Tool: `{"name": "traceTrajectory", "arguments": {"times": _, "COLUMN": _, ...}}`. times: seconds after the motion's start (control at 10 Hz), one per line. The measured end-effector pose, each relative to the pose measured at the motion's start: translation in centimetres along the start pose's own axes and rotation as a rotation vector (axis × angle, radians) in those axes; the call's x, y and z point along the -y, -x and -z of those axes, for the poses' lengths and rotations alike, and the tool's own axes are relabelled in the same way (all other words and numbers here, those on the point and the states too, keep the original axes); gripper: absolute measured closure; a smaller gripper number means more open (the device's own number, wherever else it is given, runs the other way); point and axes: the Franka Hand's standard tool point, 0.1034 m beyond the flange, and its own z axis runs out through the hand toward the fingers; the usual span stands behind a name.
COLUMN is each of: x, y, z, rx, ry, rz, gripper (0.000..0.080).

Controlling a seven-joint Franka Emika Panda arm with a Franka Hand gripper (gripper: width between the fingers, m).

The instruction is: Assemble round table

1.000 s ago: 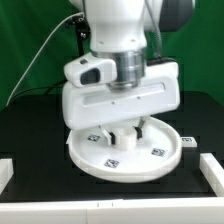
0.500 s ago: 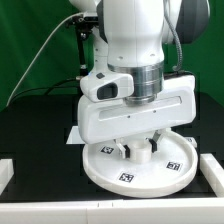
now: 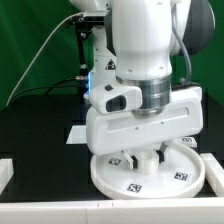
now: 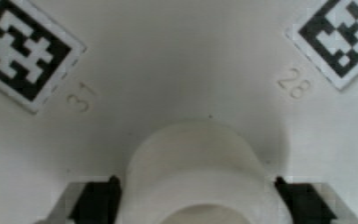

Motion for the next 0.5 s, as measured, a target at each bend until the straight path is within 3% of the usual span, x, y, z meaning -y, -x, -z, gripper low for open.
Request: {"name": "traceTrajectory", "arguments": {"times": 0.5, "x": -0.5, "y": -1.7, "z": 0.2, "rx": -0.095, "ry": 0.030, "rz": -0.010, "gripper": 0.0393}}
